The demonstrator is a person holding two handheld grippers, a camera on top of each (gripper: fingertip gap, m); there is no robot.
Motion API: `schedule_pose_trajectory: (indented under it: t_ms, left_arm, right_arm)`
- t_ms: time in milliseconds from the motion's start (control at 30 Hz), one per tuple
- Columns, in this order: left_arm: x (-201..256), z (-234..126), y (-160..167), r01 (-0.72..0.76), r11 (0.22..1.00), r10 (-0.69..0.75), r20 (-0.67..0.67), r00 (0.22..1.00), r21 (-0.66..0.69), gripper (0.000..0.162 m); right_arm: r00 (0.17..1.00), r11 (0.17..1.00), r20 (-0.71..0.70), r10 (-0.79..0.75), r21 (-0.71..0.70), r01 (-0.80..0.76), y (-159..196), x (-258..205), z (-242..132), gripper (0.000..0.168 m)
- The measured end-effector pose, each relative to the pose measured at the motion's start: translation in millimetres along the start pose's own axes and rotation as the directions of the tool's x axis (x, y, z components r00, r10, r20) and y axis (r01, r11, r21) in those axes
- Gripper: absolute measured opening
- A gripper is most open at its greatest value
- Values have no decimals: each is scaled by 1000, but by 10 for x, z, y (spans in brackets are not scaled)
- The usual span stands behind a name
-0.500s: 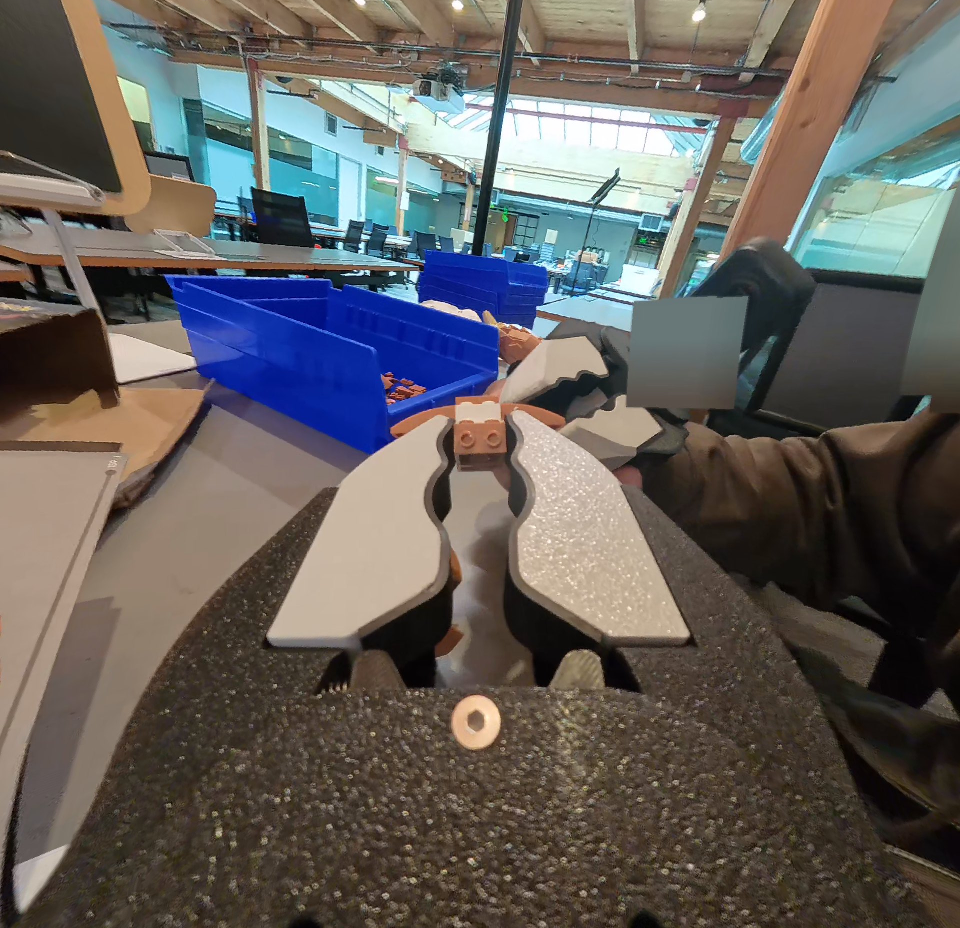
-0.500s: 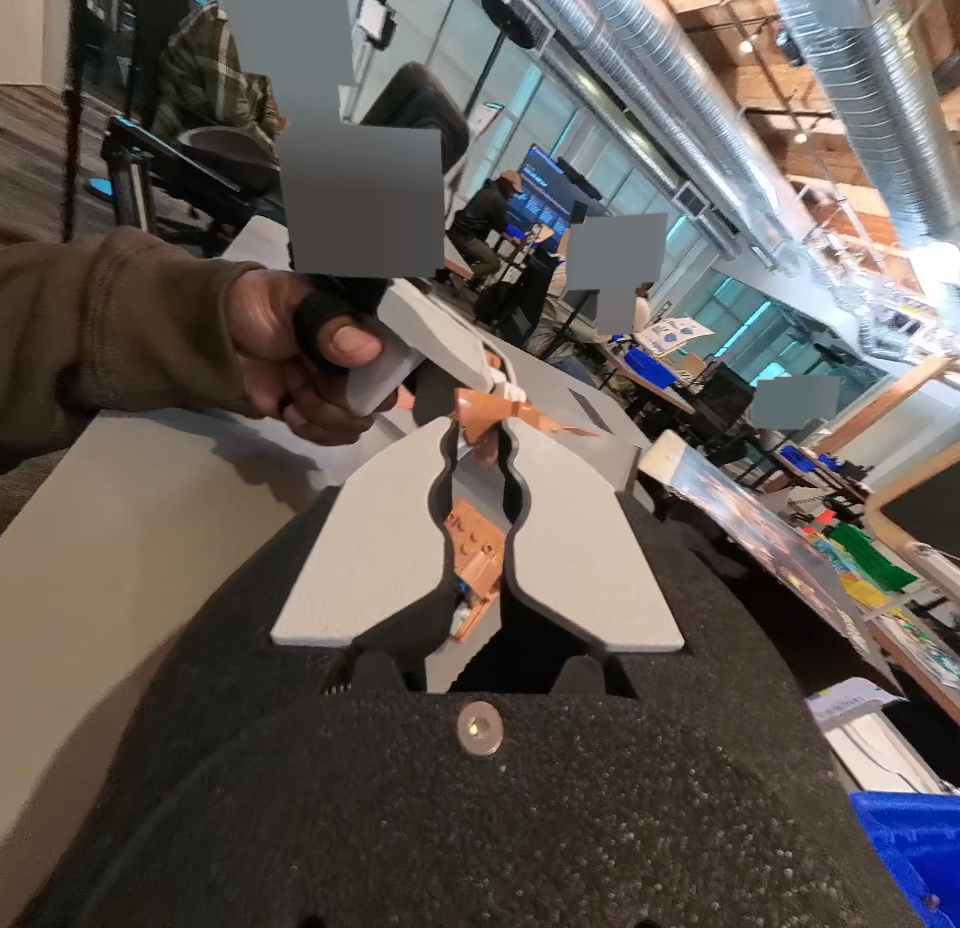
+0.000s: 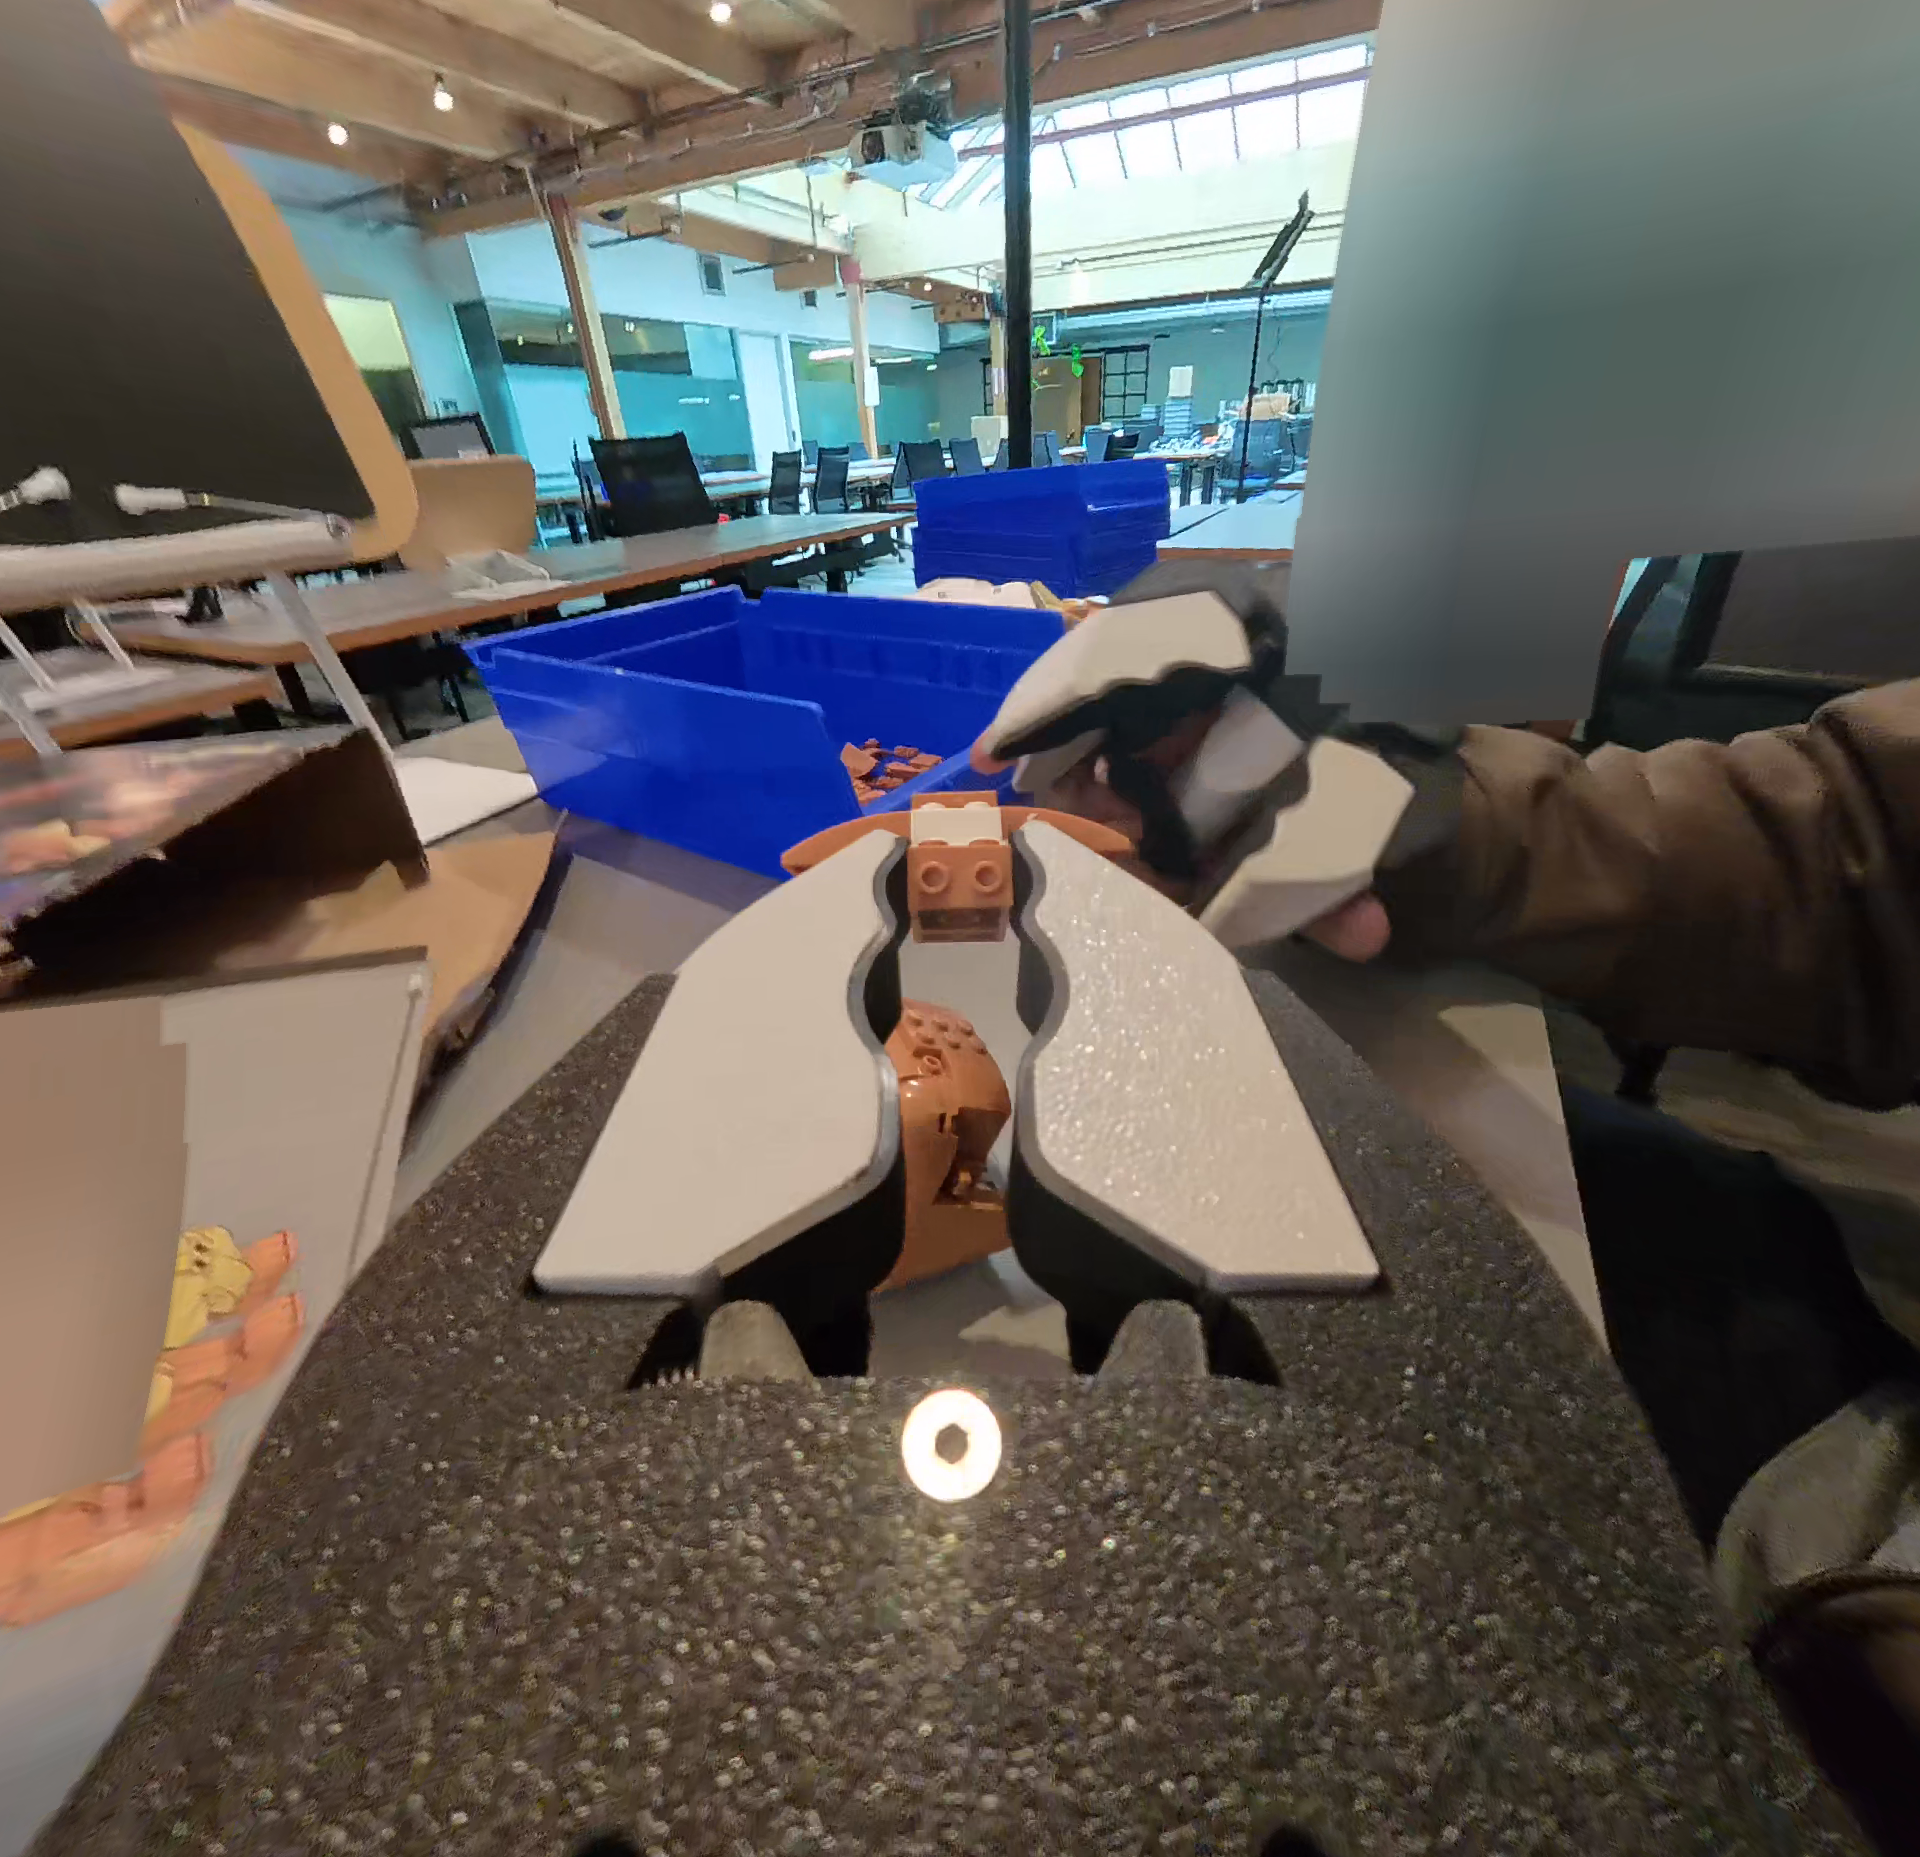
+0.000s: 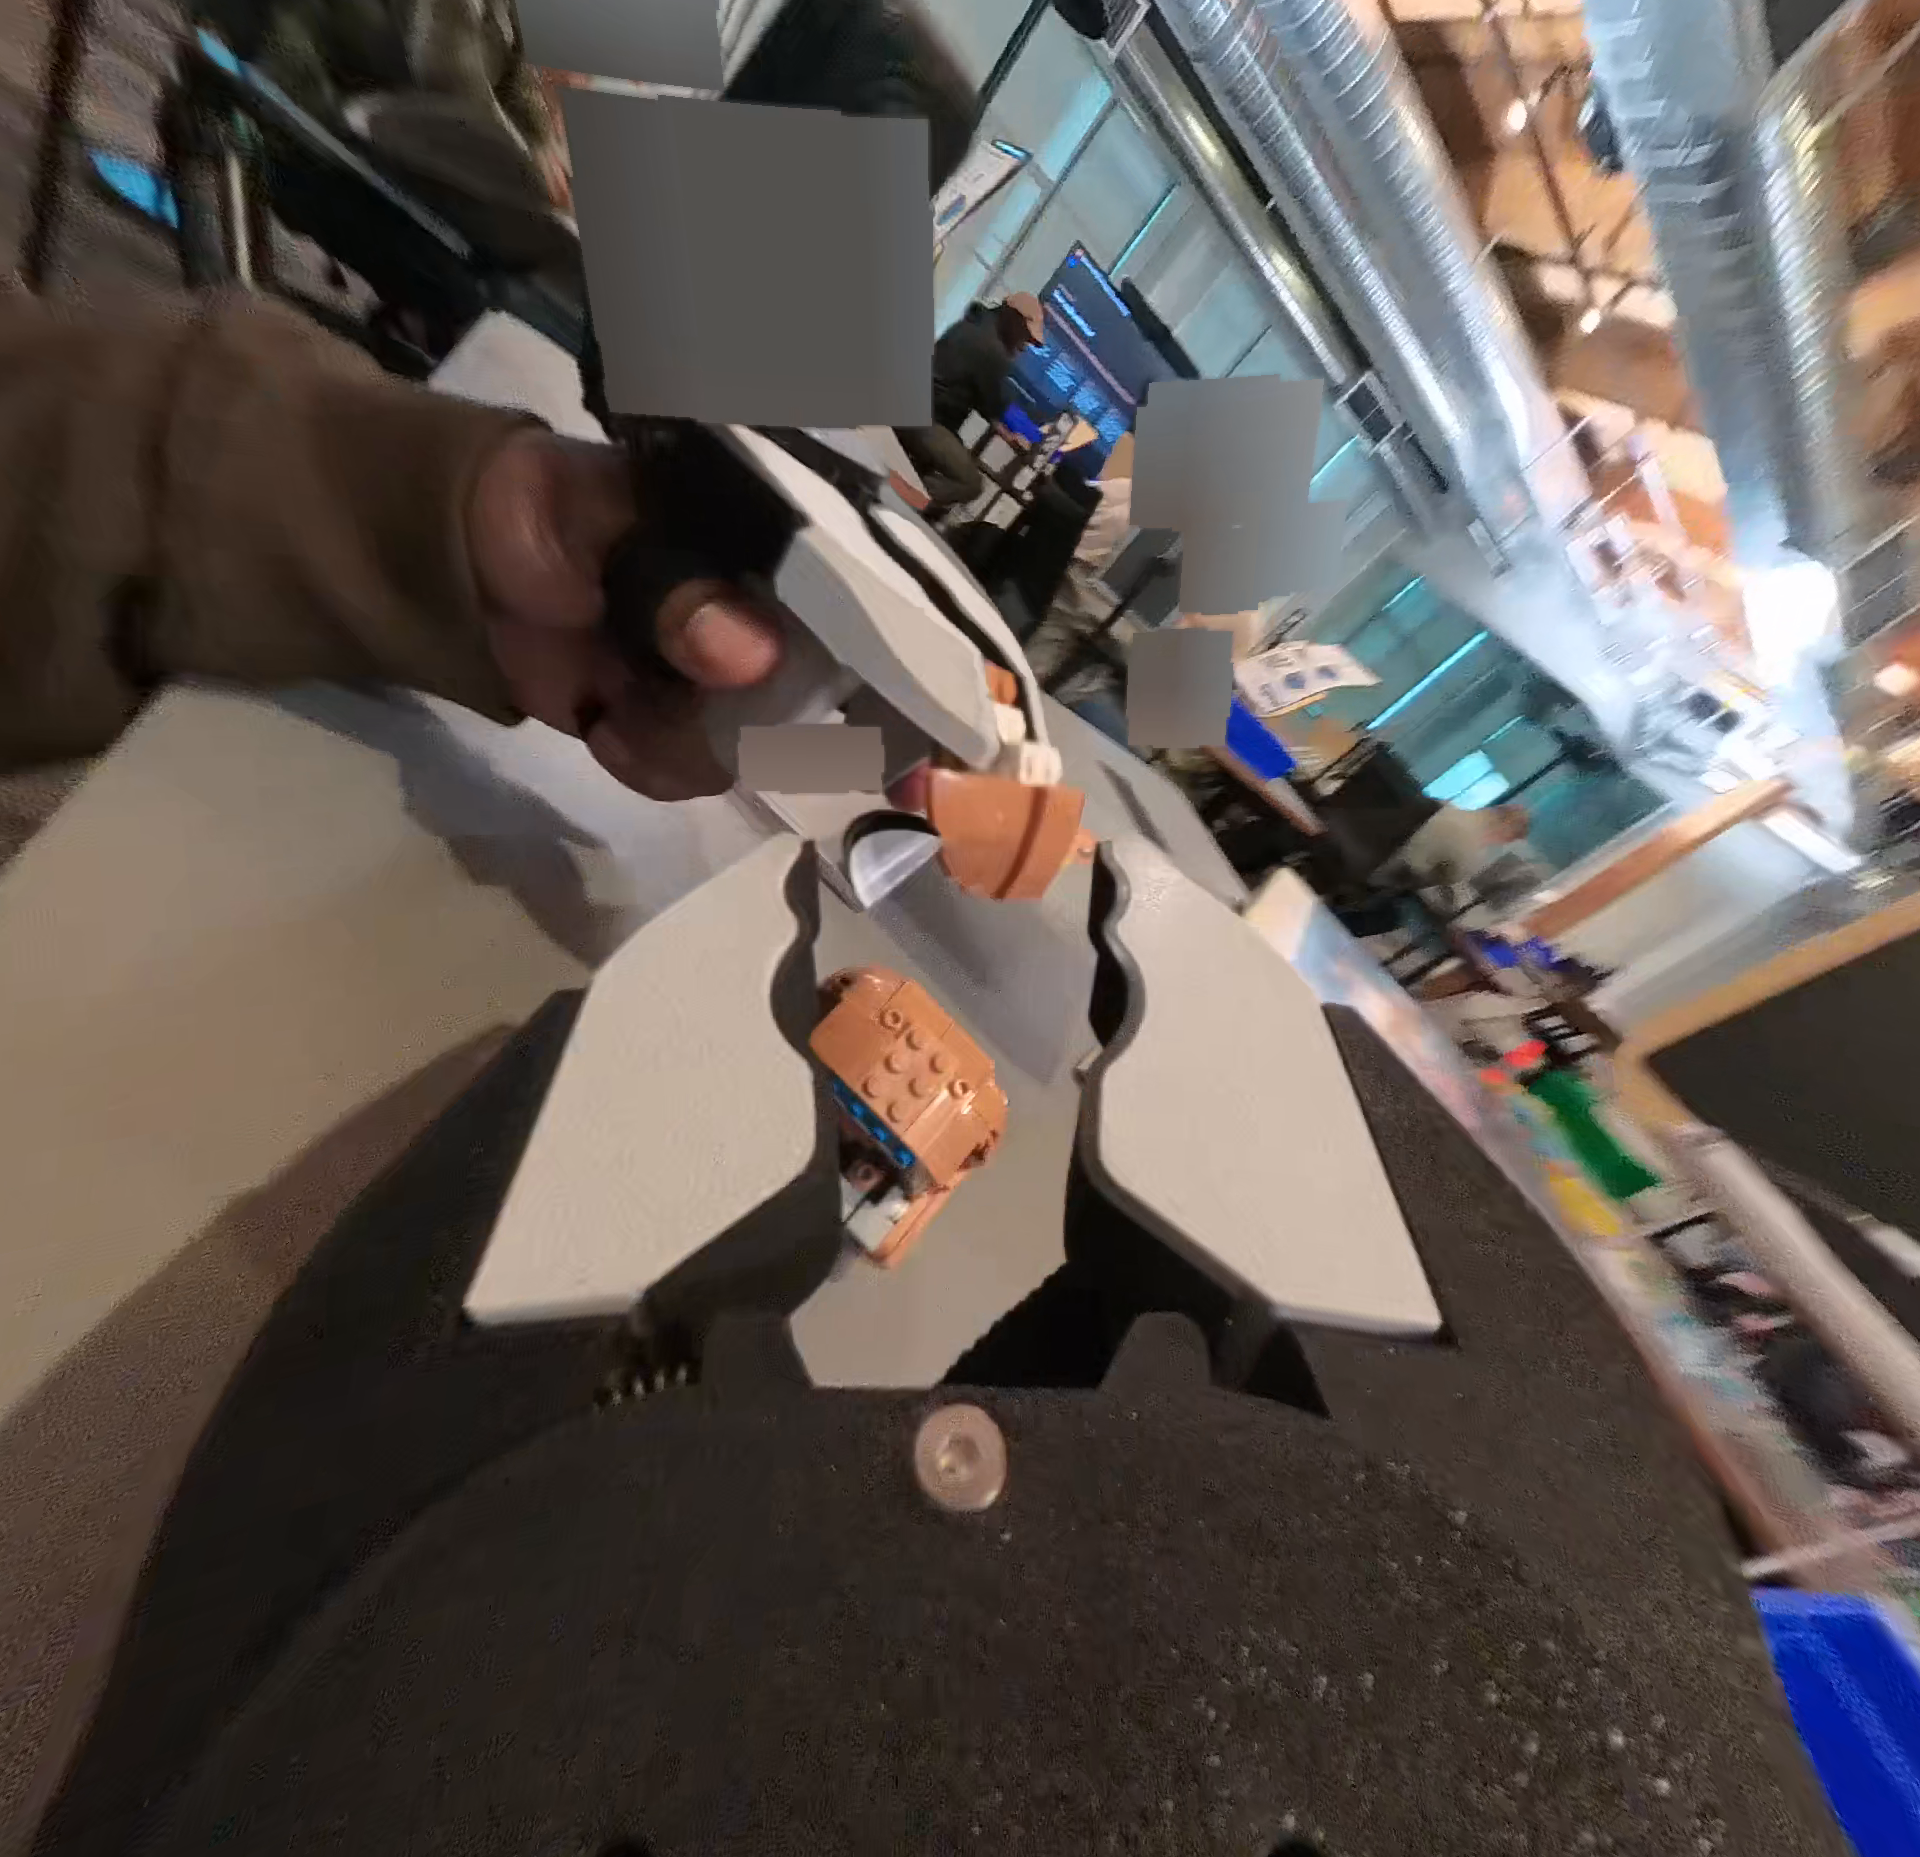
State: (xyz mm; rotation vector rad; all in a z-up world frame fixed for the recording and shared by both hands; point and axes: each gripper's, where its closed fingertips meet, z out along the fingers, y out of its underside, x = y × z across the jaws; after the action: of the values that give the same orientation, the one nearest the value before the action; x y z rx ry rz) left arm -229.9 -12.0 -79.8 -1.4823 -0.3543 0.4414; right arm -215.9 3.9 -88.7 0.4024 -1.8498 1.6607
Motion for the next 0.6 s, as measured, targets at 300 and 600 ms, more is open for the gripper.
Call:
schedule_pose_trajectory:
  t_ms: [300, 600]
  left_arm:
    - [-11, 116, 192, 135, 987, -135, -2, 991, -88, 18]
    - [16, 117, 230, 151, 982, -154, -23, 988, -112, 18]
  right_arm:
    - [978, 976, -110, -176, -148, 159, 191, 51, 98, 20]
    - [990, 987, -19, 143, -76, -144, 201, 80, 64, 12]
